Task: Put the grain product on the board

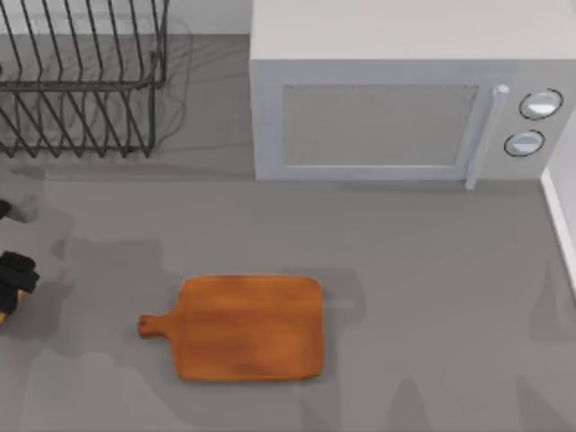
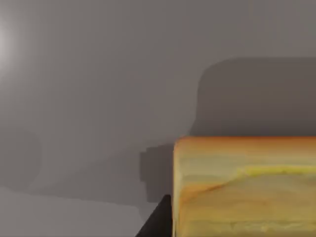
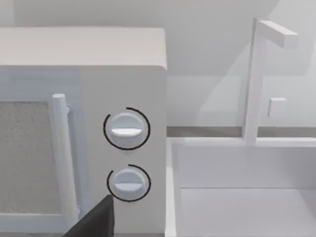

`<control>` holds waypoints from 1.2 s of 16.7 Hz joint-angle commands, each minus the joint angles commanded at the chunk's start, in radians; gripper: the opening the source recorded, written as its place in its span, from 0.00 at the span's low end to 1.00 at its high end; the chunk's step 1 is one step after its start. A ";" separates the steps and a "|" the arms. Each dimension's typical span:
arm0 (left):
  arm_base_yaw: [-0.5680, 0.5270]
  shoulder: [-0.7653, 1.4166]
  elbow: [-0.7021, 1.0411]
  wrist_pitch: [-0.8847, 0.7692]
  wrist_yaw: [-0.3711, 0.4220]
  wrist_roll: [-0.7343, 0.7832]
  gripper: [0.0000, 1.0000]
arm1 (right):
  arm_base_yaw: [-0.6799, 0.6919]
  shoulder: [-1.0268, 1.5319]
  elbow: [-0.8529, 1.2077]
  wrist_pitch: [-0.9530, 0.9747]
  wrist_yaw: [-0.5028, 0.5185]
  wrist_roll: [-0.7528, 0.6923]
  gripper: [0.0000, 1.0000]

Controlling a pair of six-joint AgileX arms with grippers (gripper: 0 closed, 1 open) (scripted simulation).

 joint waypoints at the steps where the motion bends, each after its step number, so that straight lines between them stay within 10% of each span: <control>1: 0.000 -0.008 0.019 -0.024 0.000 0.000 0.00 | 0.000 0.000 0.000 0.000 0.000 0.000 1.00; 9: -0.004 -0.132 0.222 -0.366 0.000 -0.004 0.00 | 0.000 0.000 0.000 0.000 0.000 0.000 1.00; 20: -0.050 -0.103 0.262 -0.385 -0.002 -0.152 0.00 | 0.000 0.000 0.000 0.000 0.000 0.000 1.00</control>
